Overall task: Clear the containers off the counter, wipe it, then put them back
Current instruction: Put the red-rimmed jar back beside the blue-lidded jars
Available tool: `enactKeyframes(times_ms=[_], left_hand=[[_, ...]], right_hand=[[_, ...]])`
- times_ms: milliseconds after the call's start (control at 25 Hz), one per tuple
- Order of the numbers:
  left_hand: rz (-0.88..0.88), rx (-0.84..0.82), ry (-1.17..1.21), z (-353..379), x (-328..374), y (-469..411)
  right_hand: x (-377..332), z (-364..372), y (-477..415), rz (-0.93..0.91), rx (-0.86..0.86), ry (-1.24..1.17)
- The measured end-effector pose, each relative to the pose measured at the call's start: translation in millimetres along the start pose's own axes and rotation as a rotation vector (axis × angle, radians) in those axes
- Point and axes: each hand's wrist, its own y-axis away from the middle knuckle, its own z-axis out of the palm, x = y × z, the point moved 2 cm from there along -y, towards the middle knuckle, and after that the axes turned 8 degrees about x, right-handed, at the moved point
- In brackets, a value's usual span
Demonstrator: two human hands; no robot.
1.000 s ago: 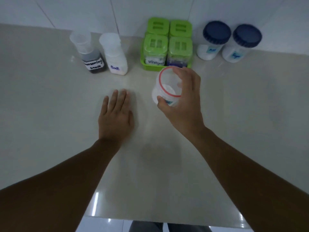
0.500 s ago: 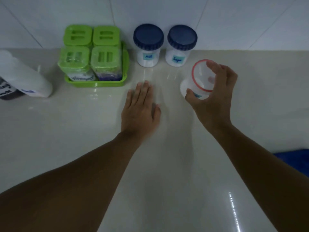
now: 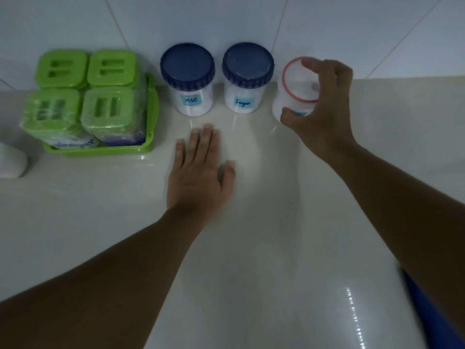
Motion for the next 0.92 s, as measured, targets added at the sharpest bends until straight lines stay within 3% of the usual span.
enactKeyframes(times_ms=[160, 400, 800, 920], left_hand=[[0.006, 0.018, -0.010, 0, 0, -1], [0.009, 0.004, -0.016, 0, 0, -2], [0.005, 0.018, 0.007, 1, -1, -2], [0.008, 0.016, 0.006, 1, 0, -2]], right_hand=[[11, 2, -19, -0.022, -0.051, 0.036], [16, 7, -22, -0.246, -0.021, 0.283], [9, 10, -33, -0.144, -0.032, 0.237], [7, 8, -21, -0.212, 0.022, 0.282]])
